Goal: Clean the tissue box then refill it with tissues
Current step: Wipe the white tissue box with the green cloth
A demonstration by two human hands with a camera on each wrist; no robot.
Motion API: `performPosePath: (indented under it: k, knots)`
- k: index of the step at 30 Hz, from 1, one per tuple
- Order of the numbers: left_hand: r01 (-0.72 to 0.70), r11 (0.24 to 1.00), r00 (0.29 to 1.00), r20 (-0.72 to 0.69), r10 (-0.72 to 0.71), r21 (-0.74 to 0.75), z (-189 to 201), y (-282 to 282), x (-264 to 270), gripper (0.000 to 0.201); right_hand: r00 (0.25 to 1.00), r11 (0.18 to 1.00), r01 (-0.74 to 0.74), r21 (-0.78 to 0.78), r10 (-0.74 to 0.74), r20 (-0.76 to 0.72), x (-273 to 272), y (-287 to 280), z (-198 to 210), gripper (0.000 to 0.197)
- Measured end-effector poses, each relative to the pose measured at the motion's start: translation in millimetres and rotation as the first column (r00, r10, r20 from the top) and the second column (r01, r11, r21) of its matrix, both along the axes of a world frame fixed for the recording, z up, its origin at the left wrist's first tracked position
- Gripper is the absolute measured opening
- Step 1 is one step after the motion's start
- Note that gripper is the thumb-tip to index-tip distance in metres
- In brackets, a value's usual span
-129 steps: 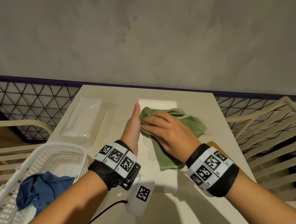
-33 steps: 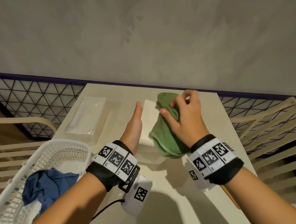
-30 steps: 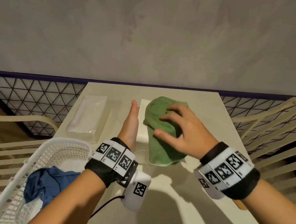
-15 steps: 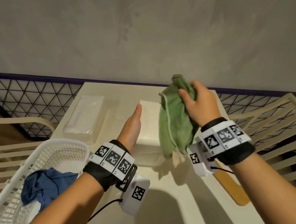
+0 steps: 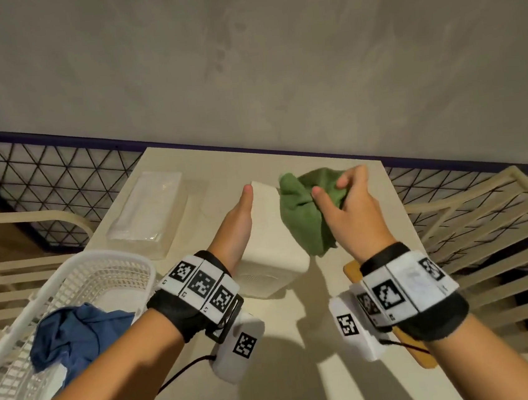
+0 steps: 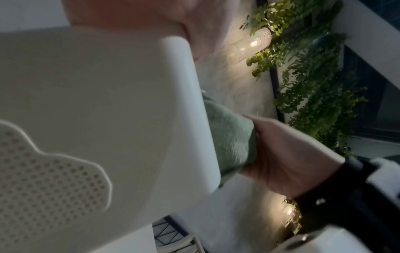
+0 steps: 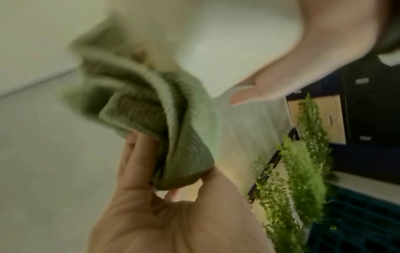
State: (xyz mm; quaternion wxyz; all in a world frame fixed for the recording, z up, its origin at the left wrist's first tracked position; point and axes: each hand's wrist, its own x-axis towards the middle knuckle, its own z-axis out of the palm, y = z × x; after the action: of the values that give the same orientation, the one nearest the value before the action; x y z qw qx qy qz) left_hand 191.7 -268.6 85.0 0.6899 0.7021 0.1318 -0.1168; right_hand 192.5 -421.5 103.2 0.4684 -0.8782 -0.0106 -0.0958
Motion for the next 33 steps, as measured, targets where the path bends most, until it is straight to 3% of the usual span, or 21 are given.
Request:
performPosePath:
  k: [1, 3, 4, 5, 6, 7, 9, 11, 12, 13, 14, 16, 18, 20, 22, 24, 26, 29, 33]
  knots:
    - [0.003, 1.0, 1.0, 0.008, -0.003, 0.0, 1, 1, 0, 0.06, 0.998, 0.982, 0.021, -0.19, -0.01, 0.06, -3, -3, -6, 0.021]
    - [-0.014, 1.0, 1.0, 0.003, 0.014, 0.005, 4, 4, -1, 0.061, 0.964, 0.826, 0.162, -0.54, -0.016, 0.265, -9, -12, -14, 0.03]
    - [-0.028, 1.0, 1.0, -0.003, 0.028, -0.004, 4, 6, -1, 0.063, 0.941, 0.765, 0.202, -0.612, 0.022, 0.339, -12, -16, -17, 0.033]
    - [-0.033, 0.999, 0.999, -0.007, 0.033, -0.021, 3, 8, 2, 0.064, 0.931, 0.756, 0.203, -0.622, 0.047, 0.362, -15, -18, -19, 0.032]
    - [-0.03, 0.999, 0.999, -0.012, 0.029, -0.044, 2, 10, 3, 0.065, 0.946, 0.804, 0.132, -0.58, 0.072, 0.316, -18, -19, -20, 0.026]
    - [-0.023, 0.997, 1.0, -0.017, 0.022, -0.077, 3, 11, 4, 0.064, 0.967, 0.886, 0.027, -0.464, 0.095, 0.237, -22, -20, -21, 0.018]
    - [-0.008, 0.989, 1.0, -0.028, 0.004, -0.146, 9, 10, 2, 0.063, 0.984, 0.984, -0.176, -0.012, 0.175, -0.045, -29, -17, -23, 0.008]
    - [-0.027, 0.989, 1.0, -0.017, 0.025, -0.146, 12, 9, 4, 0.085, 0.964, 0.877, -0.09, 0.472, 0.196, -0.18, -31, -14, -22, 0.016]
    - [-0.048, 0.989, 0.999, -0.016, 0.046, -0.143, 12, 10, 8, 0.098, 0.97, 0.809, -0.005, 0.587, 0.146, -0.193, -28, -16, -26, 0.022]
    - [-0.067, 0.988, 0.998, -0.017, 0.066, -0.138, 12, 11, 10, 0.105, 0.977, 0.804, 0.054, 0.593, 0.081, -0.198, -25, -19, -32, 0.026]
    - [-0.079, 0.988, 0.997, -0.008, 0.079, -0.129, 13, 13, 12, 0.104, 0.979, 0.877, 0.074, 0.475, 0.026, -0.2, -22, -22, -38, 0.026]
    - [-0.078, 0.991, 0.996, 0.032, 0.082, -0.107, 22, 13, 9, 0.088, 0.968, 0.998, -0.014, 0.055, 0.027, -0.248, -21, -25, -58, 0.019]
    - [-0.073, 0.995, 0.995, 0.065, 0.078, -0.066, 24, 16, 7, 0.067, 0.939, 0.949, -0.214, -0.234, 0.133, -0.318, -19, -23, -86, 0.025]
    - [-0.064, 0.998, 0.995, 0.077, 0.066, -0.023, 20, 20, 5, 0.058, 0.881, 0.805, -0.446, -0.392, 0.317, -0.352, -17, -14, -111, 0.03]
    - [-0.051, 0.999, 0.995, 0.089, 0.05, 0.012, 14, 23, 2, 0.055, 0.777, 0.579, -0.63, -0.517, 0.472, -0.417, -17, -3, -136, 0.036]
    - [-0.054, 0.998, 0.995, 0.087, 0.051, 0.034, 9, 26, -2, 0.052, 0.721, 0.329, -0.687, -0.648, 0.422, -0.55, -17, 2, -162, 0.052]
    - [-0.062, 0.997, 0.996, 0.068, 0.058, 0.056, 4, 31, -6, 0.052, 0.749, 0.239, -0.662, -0.71, 0.249, -0.614, -16, -1, -181, 0.069]
    - [-0.077, 0.996, 0.997, 0.029, 0.076, 0.042, -1, 37, -9, 0.054, 0.831, 0.348, -0.552, -0.758, 0.154, -0.534, 0, -13, -178, 0.04]
    - [-0.079, 0.997, 0.997, -0.012, 0.079, -0.017, -5, 36, -9, 0.056, 0.937, 0.824, -0.263, -0.502, 0.096, -0.335, 26, -34, -121, 0.023]
